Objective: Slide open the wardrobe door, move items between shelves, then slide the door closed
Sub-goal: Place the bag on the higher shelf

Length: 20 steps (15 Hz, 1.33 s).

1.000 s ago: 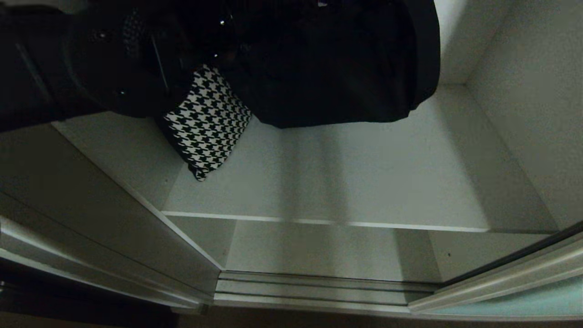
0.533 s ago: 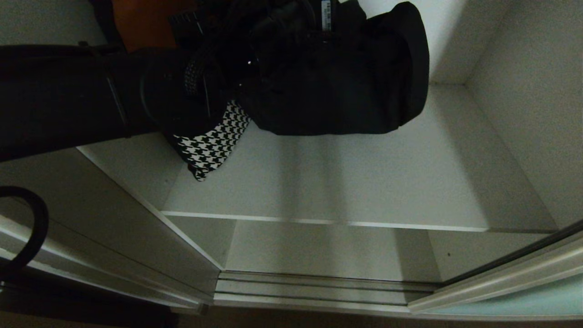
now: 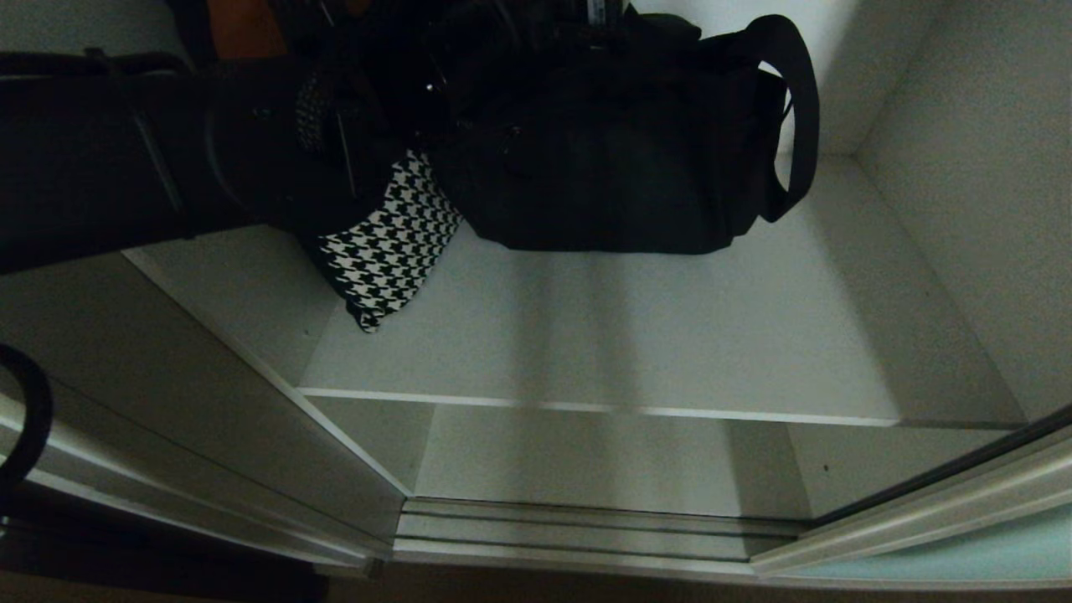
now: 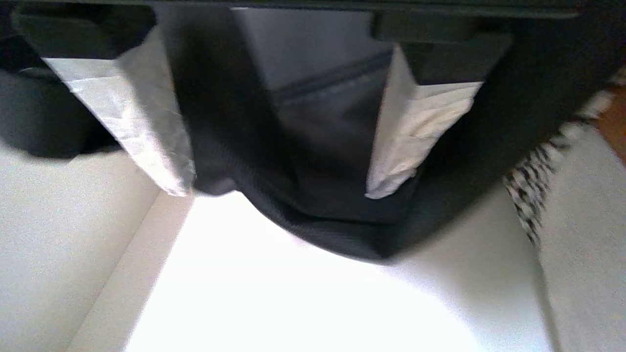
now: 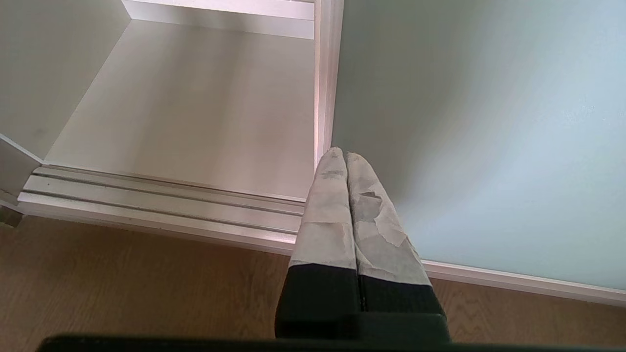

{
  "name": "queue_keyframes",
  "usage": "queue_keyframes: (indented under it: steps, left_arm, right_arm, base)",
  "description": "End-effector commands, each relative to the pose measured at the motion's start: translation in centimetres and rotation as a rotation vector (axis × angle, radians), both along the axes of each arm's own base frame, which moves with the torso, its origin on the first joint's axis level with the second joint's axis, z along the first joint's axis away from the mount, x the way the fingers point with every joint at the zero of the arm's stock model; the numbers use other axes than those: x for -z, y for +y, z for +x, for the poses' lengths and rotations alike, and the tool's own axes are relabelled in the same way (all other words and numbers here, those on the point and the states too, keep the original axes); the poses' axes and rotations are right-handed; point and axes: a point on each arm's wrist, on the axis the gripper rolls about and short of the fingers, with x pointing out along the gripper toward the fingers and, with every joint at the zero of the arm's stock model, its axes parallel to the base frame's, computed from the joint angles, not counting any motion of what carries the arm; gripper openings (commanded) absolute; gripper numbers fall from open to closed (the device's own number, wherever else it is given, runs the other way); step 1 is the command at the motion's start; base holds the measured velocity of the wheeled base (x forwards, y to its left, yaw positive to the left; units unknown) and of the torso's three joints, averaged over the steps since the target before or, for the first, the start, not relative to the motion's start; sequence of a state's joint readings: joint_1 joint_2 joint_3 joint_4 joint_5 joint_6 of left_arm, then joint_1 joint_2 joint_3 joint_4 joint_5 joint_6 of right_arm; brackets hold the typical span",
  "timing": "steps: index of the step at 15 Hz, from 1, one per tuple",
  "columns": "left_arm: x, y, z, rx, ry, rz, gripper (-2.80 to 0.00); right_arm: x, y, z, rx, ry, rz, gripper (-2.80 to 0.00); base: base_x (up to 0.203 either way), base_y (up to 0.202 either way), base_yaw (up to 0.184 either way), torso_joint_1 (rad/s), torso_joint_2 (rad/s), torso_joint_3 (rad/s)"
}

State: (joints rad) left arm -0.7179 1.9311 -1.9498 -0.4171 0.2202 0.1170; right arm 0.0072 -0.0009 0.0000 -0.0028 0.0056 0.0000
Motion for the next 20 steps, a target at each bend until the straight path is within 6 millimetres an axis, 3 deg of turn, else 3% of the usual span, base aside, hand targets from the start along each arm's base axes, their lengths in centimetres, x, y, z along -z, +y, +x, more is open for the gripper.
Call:
queue_keyframes:
  steps: [1,4,8,14,16,20]
  left_arm:
    - [-1.7,1.3,-1.5,0.001,-0.031,-0.026,0.0]
    - [-2.5,1.9,-2.4,0.0,-0.047,-0.039,0.0]
    - [-1.8,0.9,-2.3,-0.003,-0.019,-0.035,0.0]
    - [3.5,-2.5,-0.5,-0.115,0.185,-0.033,0.0]
    - [7.5,-4.0,0.8,-0.104,0.342,0.028,0.0]
    - [10.6,-4.4,0.3,-0.084,0.632,0.078,0.0]
  right_arm:
    - [0.0,0.0,0.0,-0.001,-0.001,0.0,-2.8]
    - [0.0,0.0,0.0,-0.001,-0.001,0.0,-2.8]
    - [0.0,0.0,0.0,-0.001,-0.001,0.0,-2.8]
    - [0.0,0.0,0.0,-0.001,-0.001,0.0,-2.8]
    - [0.0,0.0,0.0,-0.001,-0.001,0.0,-2.8]
    - [0.0,0.0,0.0,-0.001,-0.001,0.0,-2.8]
  base:
    - [0.0,0.0,0.0,0.0,0.0,0.0]
    - [0.0,0.0,0.0,0.0,0.0,0.0]
    - [0.0,0.0,0.0,0.0,0.0,0.0]
    - [0.0,0.0,0.0,0.0,0.0,0.0]
    - [0.0,0.0,0.0,0.0,0.0,0.0]
    - [0.0,0.0,0.0,0.0,0.0,0.0]
